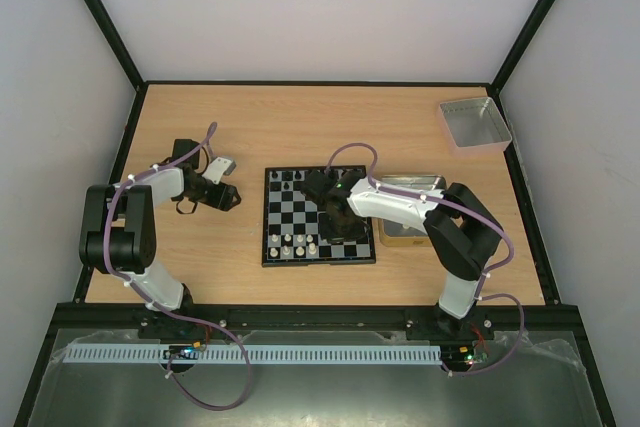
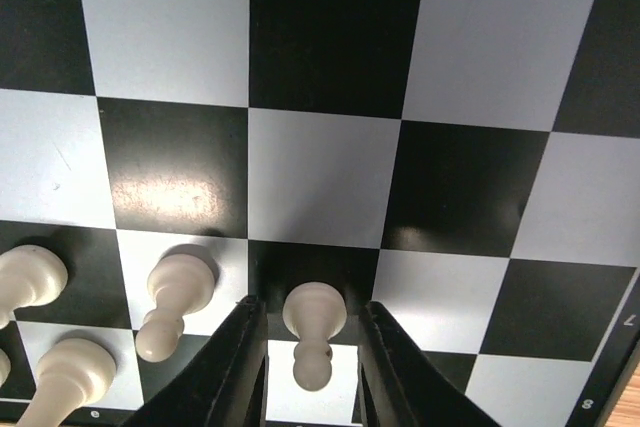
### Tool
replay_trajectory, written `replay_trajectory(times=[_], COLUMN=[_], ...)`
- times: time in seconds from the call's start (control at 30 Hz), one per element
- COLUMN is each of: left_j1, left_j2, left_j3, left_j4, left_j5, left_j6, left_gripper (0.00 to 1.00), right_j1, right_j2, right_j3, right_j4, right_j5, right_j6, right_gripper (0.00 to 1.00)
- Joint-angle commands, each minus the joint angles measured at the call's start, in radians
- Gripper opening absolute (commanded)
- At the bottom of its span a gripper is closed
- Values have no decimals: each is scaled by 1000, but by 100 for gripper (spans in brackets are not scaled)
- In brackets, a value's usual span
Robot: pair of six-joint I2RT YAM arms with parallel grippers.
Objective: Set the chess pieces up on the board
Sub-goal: Move the chess piece to the chessboard.
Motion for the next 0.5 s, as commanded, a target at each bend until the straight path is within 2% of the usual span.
replay_trajectory(times=[0.0,0.3,0.47], left_j1=[-7,-8,-9], left_j2=[54,56,70], left_j3=[-27,-28,-22], left_j4=[-76,-76,-80], left_j5=[-11,-14,-14], left_j6=[-1,-1,-1], left_gripper=[70,70,70], right_j1=[6,-21,-126], right_j2=[-25,-31,-66], right_j3=[12,92,153], right_j4=[-11,-77,-118], right_j5=[28,109,144], right_j6=[9,-10,-44], right_gripper=[27,27,28])
